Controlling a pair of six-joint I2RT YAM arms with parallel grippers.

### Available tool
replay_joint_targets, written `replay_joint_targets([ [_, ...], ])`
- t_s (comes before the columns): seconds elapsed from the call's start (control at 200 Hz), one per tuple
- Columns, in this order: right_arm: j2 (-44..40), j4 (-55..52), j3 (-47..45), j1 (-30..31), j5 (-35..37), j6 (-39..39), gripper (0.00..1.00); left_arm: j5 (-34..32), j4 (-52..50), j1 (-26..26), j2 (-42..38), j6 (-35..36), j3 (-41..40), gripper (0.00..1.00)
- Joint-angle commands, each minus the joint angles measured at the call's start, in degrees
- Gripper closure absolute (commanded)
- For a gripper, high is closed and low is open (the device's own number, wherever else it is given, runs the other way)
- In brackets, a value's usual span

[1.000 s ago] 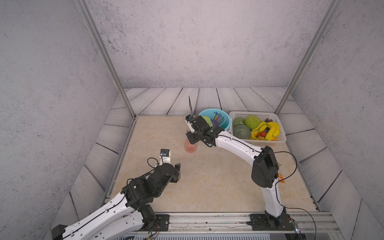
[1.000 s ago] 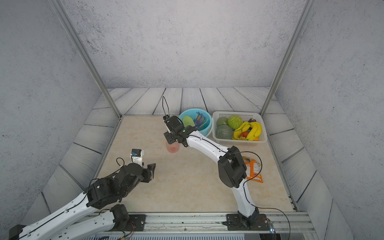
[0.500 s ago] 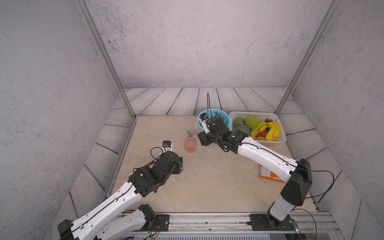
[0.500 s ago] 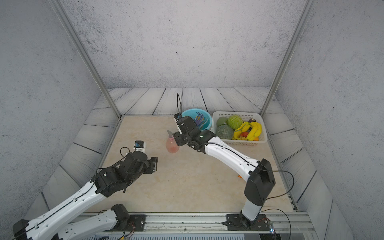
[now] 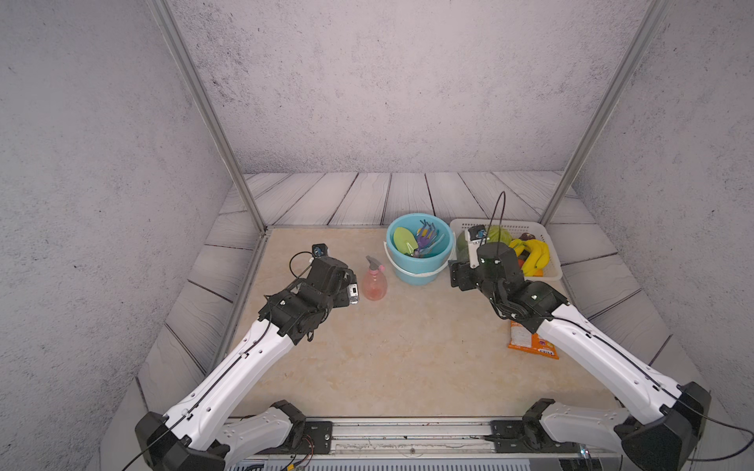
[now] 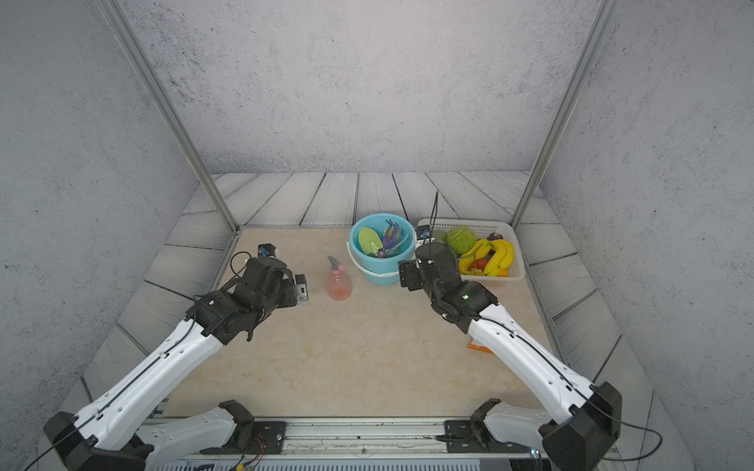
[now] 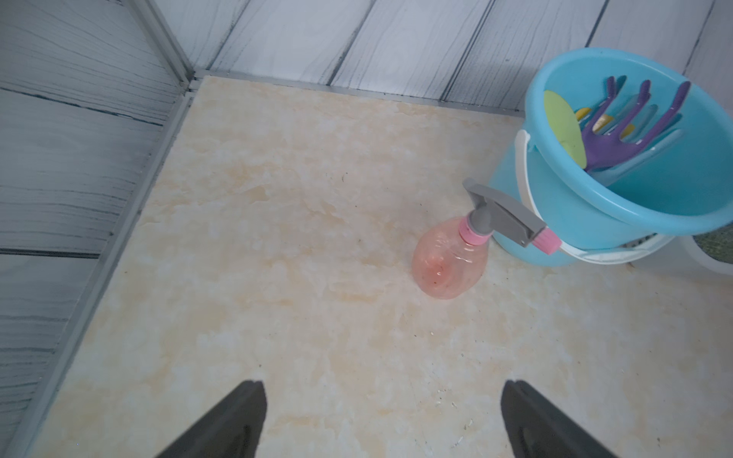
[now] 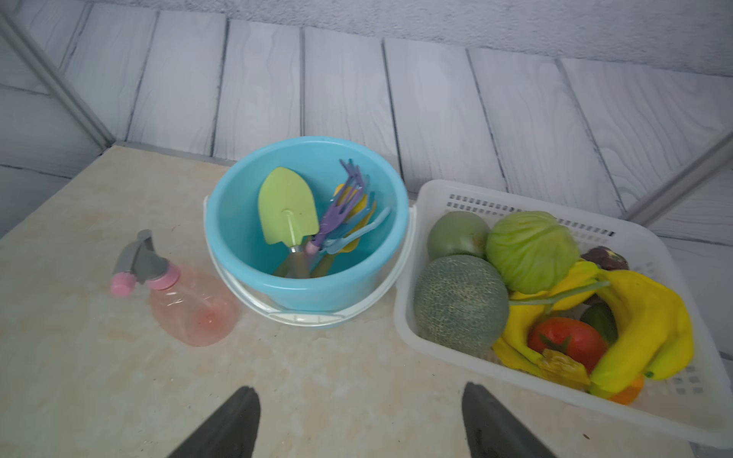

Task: Organize the gardening tools
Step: Reset both arms

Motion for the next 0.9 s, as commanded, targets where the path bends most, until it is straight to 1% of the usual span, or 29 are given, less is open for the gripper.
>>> replay_joint_targets([
  [0.0, -4.62, 3.12, -4.61, -4.57, 3.44, 1.55, 0.14, -3.23, -1.54, 2.87, 1.74, 4.43, 1.37, 0.01],
  [0.075, -6.88, 7.39, -9.82, -7.21, 8.09, 0.43, 0.11, -5.32, -0.30, 5.52, 3.15, 6.29, 0.82, 0.02],
  [0.115, -7.63, 10.52, -12.67, -8.11, 11.39, -0.95, 0.06, -6.99, 0.66, 6.97, 4.00, 6.93, 0.17, 0.04],
  [0.15, -7.89, 13.83, -15.41, -8.93, 14.24, -2.82, 0.05, -8.11, 2.61, 8.02, 4.42, 8.46, -1.23, 0.05],
  [0.17, -7.90, 16.22, -17.08, -9.35, 15.28, -4.37, 0.05, -8.64, 4.64, 8.52, 4.47, 9.67, -2.38, 0.06],
  [0.23, -7.07, 25.75, -22.36, -10.52, 18.66, -11.62, 0.01, -11.22, 11.60, 10.00, 4.24, 13.05, -6.94, 0.08],
  [0.29, -4.74, 35.04, -26.97, -12.22, 23.22, -16.08, 0.01, -13.41, 19.98, 11.68, 3.26, 15.69, -12.64, 0.09],
  [0.33, -2.71, 36.68, -27.95, -13.92, 24.92, -15.92, 0.01, -12.61, 26.44, 12.78, 2.23, 17.59, -16.37, 0.10],
  [0.39, -0.01, 34.68, -27.73, -16.80, 26.53, -12.36, 0.01, -11.29, 35.39, 14.12, 0.92, 20.98, -21.68, 0.10],
  [0.41, 0.86, 34.20, -27.71, -17.49, 26.67, -11.12, 0.01, -11.39, 38.17, 14.59, 0.80, 22.09, -23.19, 0.10],
  [0.435, 1.85, 34.31, -27.81, -18.16, 28.89, -10.12, 0.01, -11.77, 41.39, 14.99, 0.98, 23.29, -25.00, 0.10],
  [0.47, 3.28, 37.16, -28.95, -18.45, 29.97, -10.90, 0.01, -12.49, 44.48, 15.95, 1.85, 24.38, -26.12, 0.10],
  [0.54, 6.26, 47.30, -32.63, -18.37, 30.45, -13.83, 0.01, -14.54, 46.58, 17.93, 5.38, 24.66, -26.00, 0.11],
  [0.595, 8.36, 53.09, -34.60, -18.36, 29.32, -15.10, 0.01, -15.85, 47.01, 19.22, 8.30, 24.14, -25.54, 0.11],
  [0.686, 12.64, 60.20, -36.49, -18.45, 27.30, -15.28, 0.01, -14.01, 51.85, 21.03, 11.82, 24.66, -26.81, 0.13],
  [0.706, 13.34, 61.47, -36.83, -18.44, 25.16, -15.19, 0.01, -13.33, 53.54, 21.24, 12.27, 24.80, -27.44, 0.13],
  [0.771, 15.62, 64.46, -37.92, -18.47, 22.02, -15.10, 0.01, -10.77, 59.18, 21.85, 13.40, 25.96, -29.64, 0.13],
  [0.846, 19.25, 69.39, -39.38, -18.50, 21.53, -15.50, 0.01, -9.07, 65.06, 22.44, 14.98, 28.00, -31.92, 0.13],
  [0.876, 21.09, 72.67, -40.43, -18.75, 20.54, -16.22, 0.01, -8.30, 67.45, 22.79, 15.81, 29.03, -32.80, 0.14],
  [0.896, 22.41, 77.30, -41.27, -18.87, 19.54, -17.46, 0.01, -8.00, 69.57, 23.06, 16.48, 29.50, -33.62, 0.14],
])
